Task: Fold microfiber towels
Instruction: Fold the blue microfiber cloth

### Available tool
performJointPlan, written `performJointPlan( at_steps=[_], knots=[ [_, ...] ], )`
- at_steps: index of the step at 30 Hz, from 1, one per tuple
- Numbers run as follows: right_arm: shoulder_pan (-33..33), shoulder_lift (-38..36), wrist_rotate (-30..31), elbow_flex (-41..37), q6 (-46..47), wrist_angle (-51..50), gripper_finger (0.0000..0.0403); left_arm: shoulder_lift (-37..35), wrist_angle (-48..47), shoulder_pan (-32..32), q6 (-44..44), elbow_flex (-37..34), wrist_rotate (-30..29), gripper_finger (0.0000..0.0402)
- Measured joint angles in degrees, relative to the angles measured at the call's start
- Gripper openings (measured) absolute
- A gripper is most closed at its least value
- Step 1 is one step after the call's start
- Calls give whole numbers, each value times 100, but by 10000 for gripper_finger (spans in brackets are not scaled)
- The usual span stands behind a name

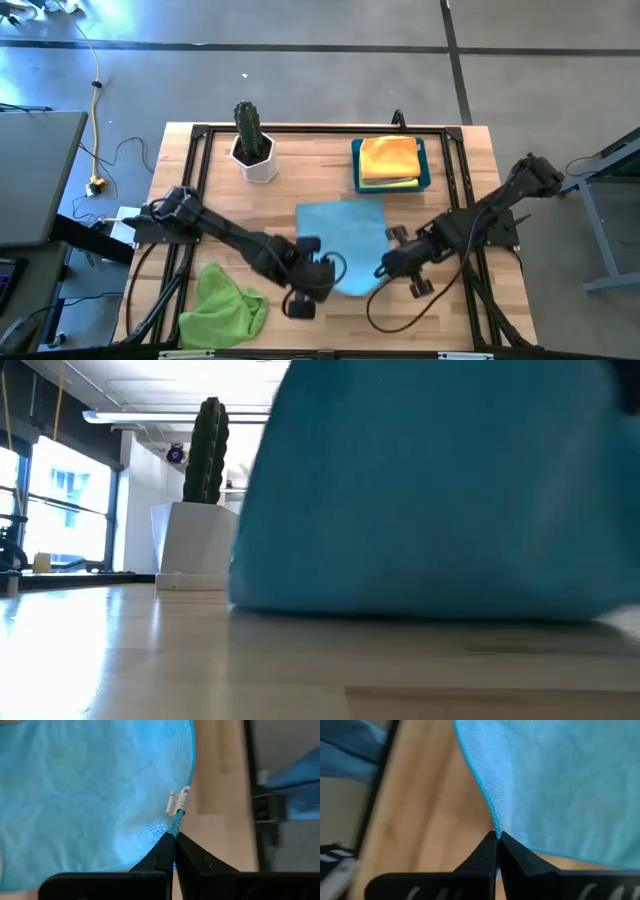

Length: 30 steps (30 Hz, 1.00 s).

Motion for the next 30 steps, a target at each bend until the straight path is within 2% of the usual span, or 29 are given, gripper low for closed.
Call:
performJointPlan(
  at_steps=[6,10,12,14,17,20,24,30],
  knots=[
    [537,0,-830,-563,390,1209,0,153,1045,-419,-328,-262,456,0],
    [661,-2,-798,-636,118,1402,0,160,1088,-558,-406,-380,428,0],
    [609,-2,-721,-636,-35,1405,0,160,941,-552,-519,-403,205,0],
    [498,-2,-600,-636,-264,1387,0,160,806,-529,-594,-403,-150,0],
    [298,-2,-104,-636,-818,1300,0,155,436,-455,-593,-403,-527,1],
    [40,-2,320,-636,-1416,1171,0,147,71,-319,-593,-502,-559,1],
    [-426,-2,396,-636,-1879,1096,0,151,-404,-107,-591,-767,-564,1],
    [-1200,142,540,-636,-2148,1083,0,153,-191,254,-640,-1353,-547,3]
  ],
)
